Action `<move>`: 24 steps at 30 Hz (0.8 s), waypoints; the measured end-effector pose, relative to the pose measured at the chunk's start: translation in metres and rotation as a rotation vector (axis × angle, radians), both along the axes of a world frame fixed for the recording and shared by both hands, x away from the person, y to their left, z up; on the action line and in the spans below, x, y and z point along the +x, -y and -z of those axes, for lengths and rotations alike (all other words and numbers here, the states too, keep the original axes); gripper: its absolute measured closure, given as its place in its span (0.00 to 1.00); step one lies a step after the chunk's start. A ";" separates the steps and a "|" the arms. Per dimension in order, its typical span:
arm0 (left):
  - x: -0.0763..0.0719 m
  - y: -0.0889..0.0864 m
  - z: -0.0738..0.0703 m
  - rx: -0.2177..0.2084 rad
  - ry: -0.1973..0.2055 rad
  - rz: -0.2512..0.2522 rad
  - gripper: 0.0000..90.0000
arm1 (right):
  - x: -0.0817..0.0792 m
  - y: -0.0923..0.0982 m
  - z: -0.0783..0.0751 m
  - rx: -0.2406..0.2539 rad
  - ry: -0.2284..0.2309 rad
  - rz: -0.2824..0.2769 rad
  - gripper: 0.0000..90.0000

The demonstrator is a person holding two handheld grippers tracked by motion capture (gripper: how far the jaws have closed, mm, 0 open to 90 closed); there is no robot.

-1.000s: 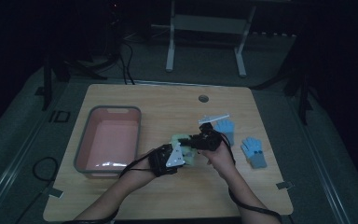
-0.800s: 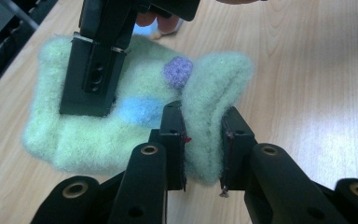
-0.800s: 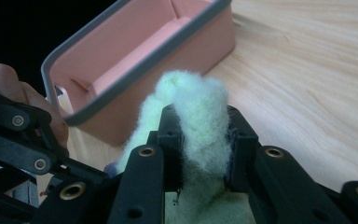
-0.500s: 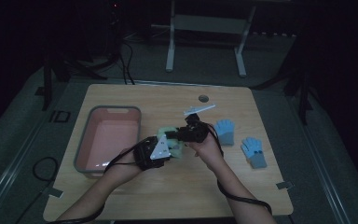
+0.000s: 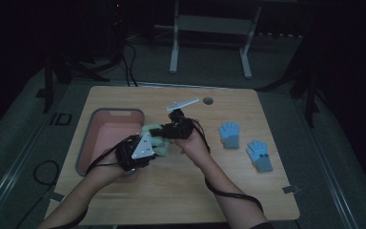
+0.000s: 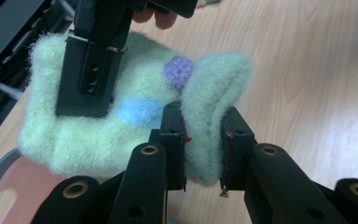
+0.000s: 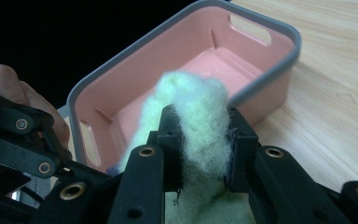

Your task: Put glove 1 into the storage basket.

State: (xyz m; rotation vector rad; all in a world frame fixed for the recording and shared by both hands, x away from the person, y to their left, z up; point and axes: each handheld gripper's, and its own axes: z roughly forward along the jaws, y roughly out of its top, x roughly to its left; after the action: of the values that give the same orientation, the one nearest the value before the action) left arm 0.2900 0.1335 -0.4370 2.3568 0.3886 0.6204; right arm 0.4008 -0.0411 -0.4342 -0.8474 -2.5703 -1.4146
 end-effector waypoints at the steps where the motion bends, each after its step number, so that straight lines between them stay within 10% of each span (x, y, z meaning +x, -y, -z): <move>1: 0.000 -0.004 0.000 0.002 0.002 -0.006 0.84 | 0.000 -0.005 -0.001 -0.002 0.006 -0.004 0.81; 24: -0.009 -0.093 0.017 0.057 -0.062 -0.114 0.84 | 0.001 -0.112 0.020 0.006 -0.025 -0.085 0.81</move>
State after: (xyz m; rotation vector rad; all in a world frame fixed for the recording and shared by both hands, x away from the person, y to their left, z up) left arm 0.2811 0.2261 -0.4542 2.4258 0.5425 0.6193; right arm 0.4017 0.0706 -0.4544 -0.7404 -2.5494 -1.3786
